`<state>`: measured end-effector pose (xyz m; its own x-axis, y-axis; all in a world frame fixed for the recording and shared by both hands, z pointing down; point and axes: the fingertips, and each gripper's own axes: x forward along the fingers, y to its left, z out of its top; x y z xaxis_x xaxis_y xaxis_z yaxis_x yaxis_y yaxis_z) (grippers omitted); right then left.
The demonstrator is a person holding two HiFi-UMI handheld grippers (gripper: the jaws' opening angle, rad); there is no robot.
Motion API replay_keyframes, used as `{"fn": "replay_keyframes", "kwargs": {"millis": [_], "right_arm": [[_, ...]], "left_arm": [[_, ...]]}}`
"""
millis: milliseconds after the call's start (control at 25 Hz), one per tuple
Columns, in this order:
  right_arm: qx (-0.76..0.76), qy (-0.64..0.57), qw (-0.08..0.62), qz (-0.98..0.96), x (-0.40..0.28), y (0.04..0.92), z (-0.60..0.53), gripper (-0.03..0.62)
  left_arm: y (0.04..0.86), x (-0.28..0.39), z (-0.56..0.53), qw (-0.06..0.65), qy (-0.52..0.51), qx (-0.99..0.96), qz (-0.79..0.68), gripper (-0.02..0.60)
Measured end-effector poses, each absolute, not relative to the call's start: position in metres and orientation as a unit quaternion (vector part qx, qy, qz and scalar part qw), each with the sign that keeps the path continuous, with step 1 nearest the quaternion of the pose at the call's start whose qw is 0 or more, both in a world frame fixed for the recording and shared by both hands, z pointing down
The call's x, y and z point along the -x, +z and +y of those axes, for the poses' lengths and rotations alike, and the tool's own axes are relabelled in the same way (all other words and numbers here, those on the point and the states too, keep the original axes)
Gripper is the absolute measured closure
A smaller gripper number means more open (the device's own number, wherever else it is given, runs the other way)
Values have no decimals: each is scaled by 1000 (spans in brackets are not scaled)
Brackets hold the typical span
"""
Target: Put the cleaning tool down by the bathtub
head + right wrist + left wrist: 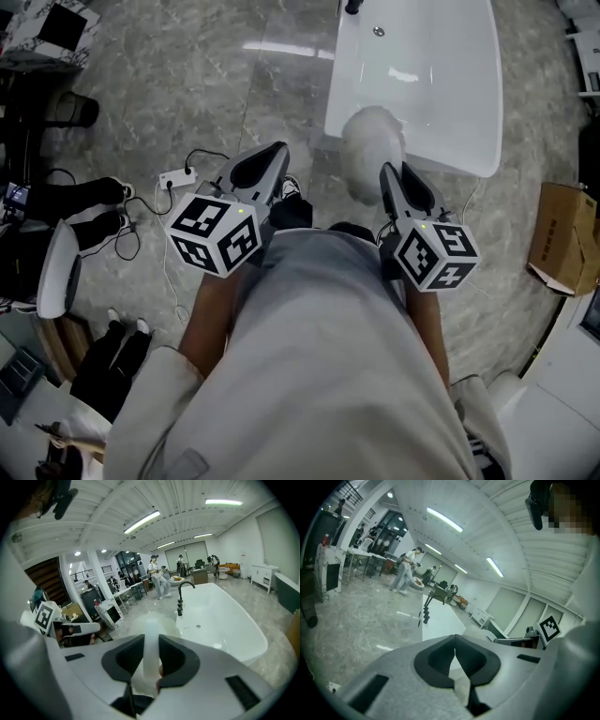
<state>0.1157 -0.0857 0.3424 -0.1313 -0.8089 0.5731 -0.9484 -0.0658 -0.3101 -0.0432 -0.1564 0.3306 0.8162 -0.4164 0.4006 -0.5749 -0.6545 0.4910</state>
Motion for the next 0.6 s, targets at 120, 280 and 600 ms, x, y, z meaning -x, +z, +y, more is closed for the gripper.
{"fn": "replay_keyframes", "kwargs": {"millis": [120, 280, 600], "right_arm": [[-660, 329, 96, -668, -119, 341, -96, 507], [-663, 326, 101, -666, -123, 343, -105, 507], [-665, 312, 110, -669, -124, 345, -135, 507]], "left_arm": [[334, 43, -166, 314, 129, -902, -267, 575], [336, 39, -169, 310, 141, -906, -251, 575], [329, 50, -187, 320, 120, -905, -254, 575]]}}
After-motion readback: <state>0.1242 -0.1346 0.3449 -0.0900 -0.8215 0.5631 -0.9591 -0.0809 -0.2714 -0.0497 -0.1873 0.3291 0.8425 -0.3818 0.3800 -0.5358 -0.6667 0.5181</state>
